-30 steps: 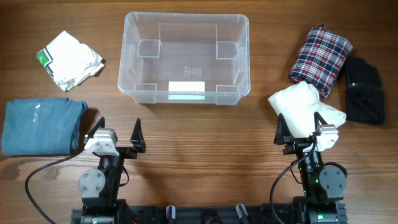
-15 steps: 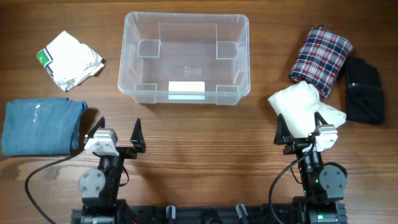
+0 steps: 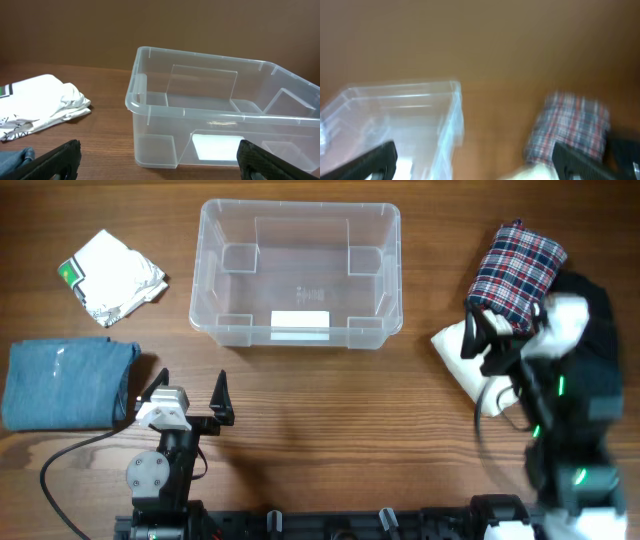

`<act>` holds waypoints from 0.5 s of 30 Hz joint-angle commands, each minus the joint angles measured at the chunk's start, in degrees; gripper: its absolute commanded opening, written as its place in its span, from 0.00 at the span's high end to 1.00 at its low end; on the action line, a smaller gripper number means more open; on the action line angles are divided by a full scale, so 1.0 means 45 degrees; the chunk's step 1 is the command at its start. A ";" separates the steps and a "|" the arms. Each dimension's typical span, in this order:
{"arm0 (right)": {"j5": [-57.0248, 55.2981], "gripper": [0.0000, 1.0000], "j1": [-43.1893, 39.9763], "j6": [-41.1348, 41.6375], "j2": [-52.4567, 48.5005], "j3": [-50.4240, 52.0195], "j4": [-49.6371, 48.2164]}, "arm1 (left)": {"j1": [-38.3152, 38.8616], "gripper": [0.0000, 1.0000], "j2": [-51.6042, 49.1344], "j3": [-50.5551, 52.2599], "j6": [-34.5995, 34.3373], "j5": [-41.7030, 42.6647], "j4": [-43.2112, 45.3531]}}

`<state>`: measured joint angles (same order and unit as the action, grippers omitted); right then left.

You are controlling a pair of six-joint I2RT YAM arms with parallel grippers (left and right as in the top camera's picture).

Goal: Pack container
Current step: 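Reach the right gripper to the cream cloth and grasp it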

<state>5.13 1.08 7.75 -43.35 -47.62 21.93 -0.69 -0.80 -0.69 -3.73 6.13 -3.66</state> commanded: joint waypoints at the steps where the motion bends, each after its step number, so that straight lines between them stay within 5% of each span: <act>1: 0.1054 0.00 -0.0005 -0.0573 -0.3847 -0.4294 0.3225 | 0.0073 0.00 0.0092 0.0078 -0.0034 0.0151 -0.0039; 6: 0.3546 0.00 -0.0005 -0.0355 -0.7023 -0.5537 0.5246 | 0.0073 0.00 0.0092 0.0078 -0.0034 0.0151 -0.0039; 8: 0.2579 0.00 -0.0340 0.1841 -0.7776 -0.5493 0.6101 | 0.0073 0.00 0.0092 0.0078 -0.0039 0.0151 -0.0039; 15: 0.3648 0.01 -0.4289 0.3628 -0.7164 -0.3240 0.6732 | 0.0073 0.00 0.0092 0.0078 -0.0034 0.0151 -0.0039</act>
<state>17.43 -11.97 21.41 -78.52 -65.76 51.22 -0.69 -0.80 -0.69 -3.75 6.13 -3.70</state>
